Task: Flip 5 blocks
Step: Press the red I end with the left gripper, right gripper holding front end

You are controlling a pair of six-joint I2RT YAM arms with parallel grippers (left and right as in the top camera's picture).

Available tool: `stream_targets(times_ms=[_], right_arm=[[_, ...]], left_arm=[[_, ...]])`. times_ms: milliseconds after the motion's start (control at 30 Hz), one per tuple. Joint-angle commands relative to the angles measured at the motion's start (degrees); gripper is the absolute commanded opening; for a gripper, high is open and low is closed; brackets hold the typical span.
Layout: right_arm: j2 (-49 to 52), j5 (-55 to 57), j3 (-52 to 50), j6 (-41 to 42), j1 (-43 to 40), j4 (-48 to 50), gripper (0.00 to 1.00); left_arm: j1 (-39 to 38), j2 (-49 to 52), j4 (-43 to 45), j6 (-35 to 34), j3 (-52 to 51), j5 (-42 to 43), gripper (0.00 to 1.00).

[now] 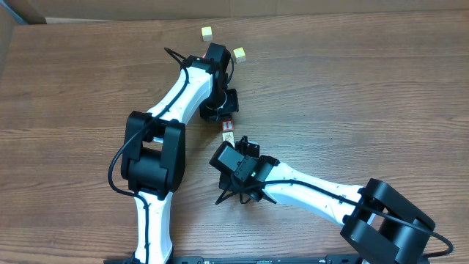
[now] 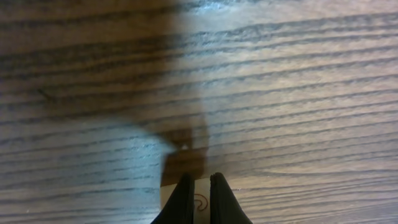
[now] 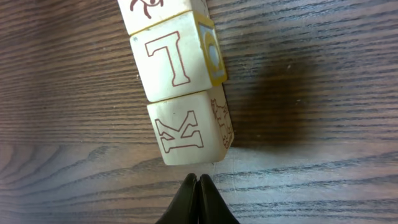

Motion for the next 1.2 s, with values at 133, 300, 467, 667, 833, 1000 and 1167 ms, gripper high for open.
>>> stream_targets(times_ms=[133, 300, 467, 667, 833, 1000, 1167], right_arm=[[-0.02, 1.01, -0.74, 0.33, -0.09, 0.26, 0.04], [0.04, 1.29, -0.76, 0.33, -0.09, 0.26, 0.04], [0.24, 2.10, -0.76, 0.33, -0.09, 0.33, 0.04], [1.27, 2.10, -0.76, 0.33, -0.09, 0.92, 0.04], [1.42, 2.12, -0.76, 0.31, -0.09, 1.84, 0.04], [1.40, 1.81, -0.68, 0.24, -0.09, 1.90, 0.04], [0.31, 1.01, 1.95, -0.79, -0.09, -2.05, 0.04]], left_arm=[[-0.11, 0.39, -0.98, 1.97, 0.85, -1.53, 0.04], [-0.09, 0.39, -0.98, 2.19, 0.85, -2.99, 0.04], [-0.04, 0.39, -0.98, 2.19, 0.85, -2.99, 0.04], [0.00, 0.39, -0.98, 2.16, 0.85, -2.95, 0.04], [0.00, 0.39, -0.98, 2.16, 0.85, -2.93, 0.04], [0.11, 0.13, -0.81, 2.14, 1.31, -2.80, 0.04], [0.76, -1.84, -1.07, 2.14, 3.85, -2.78, 0.04]])
